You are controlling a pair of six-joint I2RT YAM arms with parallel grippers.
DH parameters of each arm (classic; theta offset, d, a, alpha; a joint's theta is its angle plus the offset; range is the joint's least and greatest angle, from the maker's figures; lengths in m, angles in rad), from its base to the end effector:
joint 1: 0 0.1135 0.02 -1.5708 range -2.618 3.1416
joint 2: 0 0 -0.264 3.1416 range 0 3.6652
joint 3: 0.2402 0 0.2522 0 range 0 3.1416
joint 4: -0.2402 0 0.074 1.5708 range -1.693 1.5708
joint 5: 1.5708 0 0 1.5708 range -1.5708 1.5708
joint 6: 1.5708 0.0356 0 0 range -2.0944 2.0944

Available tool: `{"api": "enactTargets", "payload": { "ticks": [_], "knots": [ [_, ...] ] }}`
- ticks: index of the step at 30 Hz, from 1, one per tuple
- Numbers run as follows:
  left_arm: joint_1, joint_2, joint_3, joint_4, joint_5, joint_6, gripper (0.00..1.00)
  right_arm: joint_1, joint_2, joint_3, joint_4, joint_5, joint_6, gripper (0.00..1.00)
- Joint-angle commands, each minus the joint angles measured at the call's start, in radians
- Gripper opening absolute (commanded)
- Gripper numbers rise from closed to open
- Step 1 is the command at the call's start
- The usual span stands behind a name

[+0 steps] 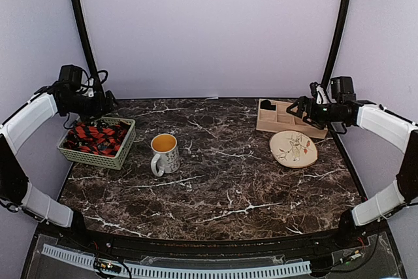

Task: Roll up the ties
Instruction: Pick up the tie from the bin.

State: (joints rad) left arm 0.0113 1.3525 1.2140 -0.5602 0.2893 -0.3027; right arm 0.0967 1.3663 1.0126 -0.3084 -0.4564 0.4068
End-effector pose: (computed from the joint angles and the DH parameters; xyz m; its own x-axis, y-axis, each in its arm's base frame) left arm 0.2966 -0.0068 0.3273 -0.6758 -0.2934 -0.6762 0.0064 0.9150 -0.4034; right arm 0.2976 0.0446 0.2783 -0.7331 0.2857 -0.6171 -0.1552 0.8132 0.5609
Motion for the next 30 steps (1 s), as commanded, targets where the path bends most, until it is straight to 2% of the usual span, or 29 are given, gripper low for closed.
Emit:
{"api": "enactTargets", "payload": {
  "ticks": [1, 6, 9, 16, 24, 30],
  "knots": [
    [0.022, 0.001, 0.083, -0.148, -0.064, -0.047, 0.99, 0.008, 0.013, 0.064, -0.026, -0.07, 0.017, 0.97],
    [0.05, 0.022, 0.117, -0.319, -0.108, -0.079, 0.99, 0.012, 0.011, 0.074, -0.044, -0.098, 0.02, 0.97],
    [0.055, -0.002, 0.088, -0.391, -0.104, -0.073, 0.98, 0.015, 0.003, 0.068, -0.047, -0.105, 0.024, 0.97],
    [0.044, -0.083, -0.073, -0.343, 0.008, -0.027, 0.86, 0.022, -0.001, 0.045, -0.034, -0.128, 0.041, 0.97],
    [-0.032, 0.007, -0.099, -0.299, -0.075, 0.017, 0.69, 0.032, 0.014, 0.056, -0.039, -0.146, 0.045, 0.97],
    [-0.035, 0.064, -0.093, -0.27, -0.124, 0.047, 0.59, 0.035, 0.008, 0.056, -0.043, -0.147, 0.05, 0.97]
  ]
}}
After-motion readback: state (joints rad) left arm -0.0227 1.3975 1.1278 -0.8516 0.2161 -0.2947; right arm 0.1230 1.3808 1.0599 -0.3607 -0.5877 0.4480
